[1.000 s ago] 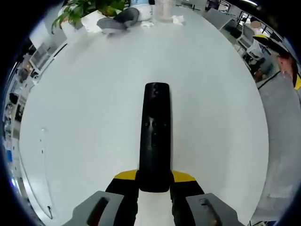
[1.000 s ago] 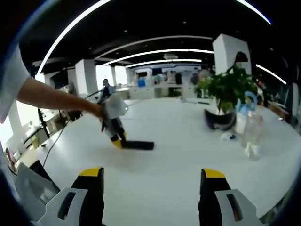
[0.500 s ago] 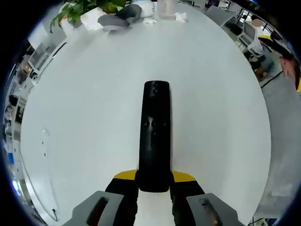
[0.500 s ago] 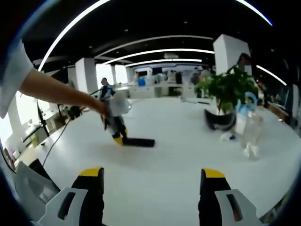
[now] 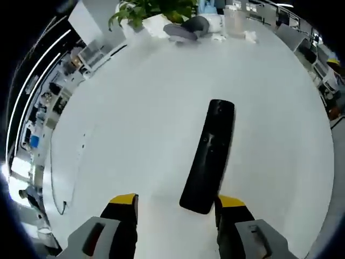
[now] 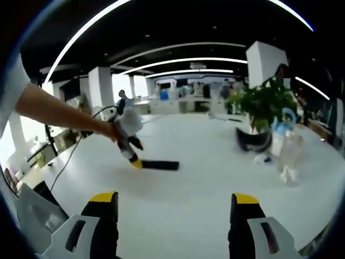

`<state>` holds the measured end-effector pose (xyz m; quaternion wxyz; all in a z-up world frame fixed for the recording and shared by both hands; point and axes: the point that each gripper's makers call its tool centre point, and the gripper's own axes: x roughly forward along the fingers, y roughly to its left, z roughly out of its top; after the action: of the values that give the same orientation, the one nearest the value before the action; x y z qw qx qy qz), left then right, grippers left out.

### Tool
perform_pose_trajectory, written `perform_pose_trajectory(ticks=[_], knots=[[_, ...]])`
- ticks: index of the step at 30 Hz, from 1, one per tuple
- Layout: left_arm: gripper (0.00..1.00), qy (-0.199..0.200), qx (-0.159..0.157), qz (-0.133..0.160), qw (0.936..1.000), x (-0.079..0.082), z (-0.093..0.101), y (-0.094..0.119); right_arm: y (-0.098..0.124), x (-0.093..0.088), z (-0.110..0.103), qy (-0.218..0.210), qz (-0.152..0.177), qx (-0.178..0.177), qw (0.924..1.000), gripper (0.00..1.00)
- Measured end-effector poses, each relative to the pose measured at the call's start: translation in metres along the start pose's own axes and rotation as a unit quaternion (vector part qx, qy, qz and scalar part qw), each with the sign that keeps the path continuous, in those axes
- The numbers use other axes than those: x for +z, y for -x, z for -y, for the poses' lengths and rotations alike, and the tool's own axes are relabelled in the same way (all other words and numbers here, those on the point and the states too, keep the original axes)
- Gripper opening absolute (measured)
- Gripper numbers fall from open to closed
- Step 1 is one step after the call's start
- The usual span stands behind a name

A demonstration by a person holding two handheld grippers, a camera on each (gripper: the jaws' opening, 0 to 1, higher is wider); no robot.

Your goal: Press the specified remote control buttons in sequence, fully releasing each button before pressing the next.

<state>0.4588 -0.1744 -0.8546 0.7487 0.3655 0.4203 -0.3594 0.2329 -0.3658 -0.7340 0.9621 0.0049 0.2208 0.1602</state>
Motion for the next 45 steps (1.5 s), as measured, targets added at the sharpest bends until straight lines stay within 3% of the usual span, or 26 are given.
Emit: perform_pose_trajectory(ticks=[2,6,9,11,13,14,16,19,20,22,24,28,32,35,39,40,42,45], knots=[[0.59,0.043,0.01,0.01,0.999,-0.004,0.002,0.002,0.0,0.002,0.0,0.0,0.004,0.001,1.0,0.85],[0.66,0.068,0.057,0.048,0.9949,-0.008,-0.006,0.007,0.001,0.002,-0.001,0.001,0.005,0.002,1.0,0.85],[0.8,0.113,0.065,0.062,0.9896,-0.014,-0.004,0.01,0.001,0.003,-0.002,0.003,0.007,0.003,1.0,0.85],[0.88,0.163,0.051,0.083,0.9817,-0.016,0.004,0.012,0.002,0.003,-0.003,0.005,0.008,0.004,0.9999,0.85],[0.89,0.178,0.06,0.105,0.9765,-0.019,0.004,0.017,0.002,0.003,-0.003,0.006,0.008,0.004,0.9999,0.85],[0.9,0.197,0.067,0.118,0.9709,-0.023,0.004,0.021,0.002,0.004,-0.003,0.006,0.01,0.004,0.9999,0.85],[0.94,0.219,0.061,0.128,0.9655,-0.024,0.008,0.025,0.002,0.006,-0.003,0.004,0.014,0.004,0.9999,0.86],[0.98,0.258,0.068,0.172,0.9482,-0.022,0.007,0.041,0.002,0.006,-0.002,0.002,0.015,0.003,0.9999,0.86],[1.0,0.265,0.083,0.187,0.9424,-0.021,0.004,0.047,0.003,0.006,-0.002,0.002,0.016,0.003,0.9999,0.87],[1.0,0.269,0.112,0.226,0.9295,-0.017,0.001,0.063,0.003,0.007,-0.001,0.001,0.018,0.001,0.9998,0.9],[1.0,0.267,0.114,0.228,0.9294,-0.019,0.008,0.071,0.003,0.007,0.002,0.006,0.02,-0.01,0.9997,0.95],[1.0,0.264,0.123,0.251,0.9231,-0.021,0.025,0.093,0.004,0.011,0.006,0.005,0.029,-0.02,0.9994,0.99],[1.0,0.268,0.136,0.292,0.9081,-0.018,0.042,0.116,0.004,0.012,0.006,-0.002,0.033,-0.017,0.9993,0.99],[1.0,0.251,0.151,0.297,0.909,-0.021,0.055,0.131,0.005,0.013,0.007,0.002,0.036,-0.021,0.9991,0.99],[1.0,0.247,0.161,0.32,0.9003,-0.024,0.069,0.155,0.006,0.017,0.008,0.007,0.046,-0.025,0.9986,0.99],[1.0,0.234,0.176,0.32,0.9009,-0.028,0.068,0.158,0.006,0.017,0.008,0.007,0.047,-0.025,0.9986,0.99],[1.0,0.22,0.188,0.301,0.9085,-0.04,0.072,0.16,0.006,0.017,0.008,0.008,0.048,-0.026,0.9985,0.99],[1.0,0.228,0.197,0.298,0.9058,-0.05,0.076,0.166,0.007,0.019,0.008,0.01,0.052,-0.028,0.9982,0.99]])
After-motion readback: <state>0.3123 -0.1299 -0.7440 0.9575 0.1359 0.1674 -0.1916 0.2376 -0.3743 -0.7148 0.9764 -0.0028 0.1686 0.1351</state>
